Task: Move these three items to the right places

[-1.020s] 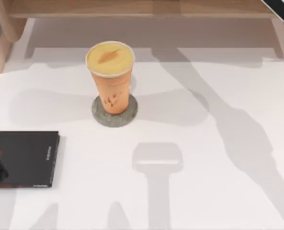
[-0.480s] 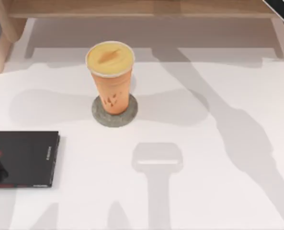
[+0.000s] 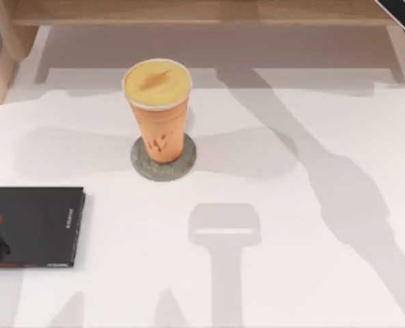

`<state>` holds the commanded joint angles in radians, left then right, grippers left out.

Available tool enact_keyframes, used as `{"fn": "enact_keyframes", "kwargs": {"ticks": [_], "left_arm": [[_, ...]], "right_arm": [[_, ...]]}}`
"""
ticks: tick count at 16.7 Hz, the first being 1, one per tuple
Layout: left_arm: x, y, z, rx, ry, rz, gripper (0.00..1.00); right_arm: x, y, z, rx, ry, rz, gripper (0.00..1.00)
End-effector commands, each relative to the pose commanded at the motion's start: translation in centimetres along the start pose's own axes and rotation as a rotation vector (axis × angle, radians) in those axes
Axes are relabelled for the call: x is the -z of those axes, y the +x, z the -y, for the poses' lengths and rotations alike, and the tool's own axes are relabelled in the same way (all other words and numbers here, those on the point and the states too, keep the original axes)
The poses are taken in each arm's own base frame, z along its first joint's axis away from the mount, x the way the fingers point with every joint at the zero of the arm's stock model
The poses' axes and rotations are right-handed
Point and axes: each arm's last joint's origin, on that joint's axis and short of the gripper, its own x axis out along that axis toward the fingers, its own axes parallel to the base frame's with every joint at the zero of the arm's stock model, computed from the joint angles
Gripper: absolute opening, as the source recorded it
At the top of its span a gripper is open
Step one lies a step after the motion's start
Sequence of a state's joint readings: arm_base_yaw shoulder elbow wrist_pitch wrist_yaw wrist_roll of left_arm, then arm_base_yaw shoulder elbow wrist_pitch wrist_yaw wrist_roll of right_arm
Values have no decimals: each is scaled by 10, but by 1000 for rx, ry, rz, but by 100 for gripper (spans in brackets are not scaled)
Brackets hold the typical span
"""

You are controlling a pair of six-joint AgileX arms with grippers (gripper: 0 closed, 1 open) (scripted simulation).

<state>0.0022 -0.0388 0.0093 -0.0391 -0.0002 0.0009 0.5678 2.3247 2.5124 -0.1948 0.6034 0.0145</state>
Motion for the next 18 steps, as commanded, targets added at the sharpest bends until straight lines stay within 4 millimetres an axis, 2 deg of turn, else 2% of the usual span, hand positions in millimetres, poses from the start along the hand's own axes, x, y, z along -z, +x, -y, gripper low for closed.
{"fn": "enact_keyframes", "kwargs": {"ticks": [10, 16, 18], "left_arm": [[2, -26, 0, 2, -1, -11, 100], [2, -27, 0, 2, -1, -9, 100], [2, -27, 0, 2, -1, -9, 100]], "right_arm": [[0, 0, 0, 0, 0, 0, 100], [0, -1, -1, -2, 0, 0, 100], [-5, -3, 5, -12, 3, 2, 100]]}}
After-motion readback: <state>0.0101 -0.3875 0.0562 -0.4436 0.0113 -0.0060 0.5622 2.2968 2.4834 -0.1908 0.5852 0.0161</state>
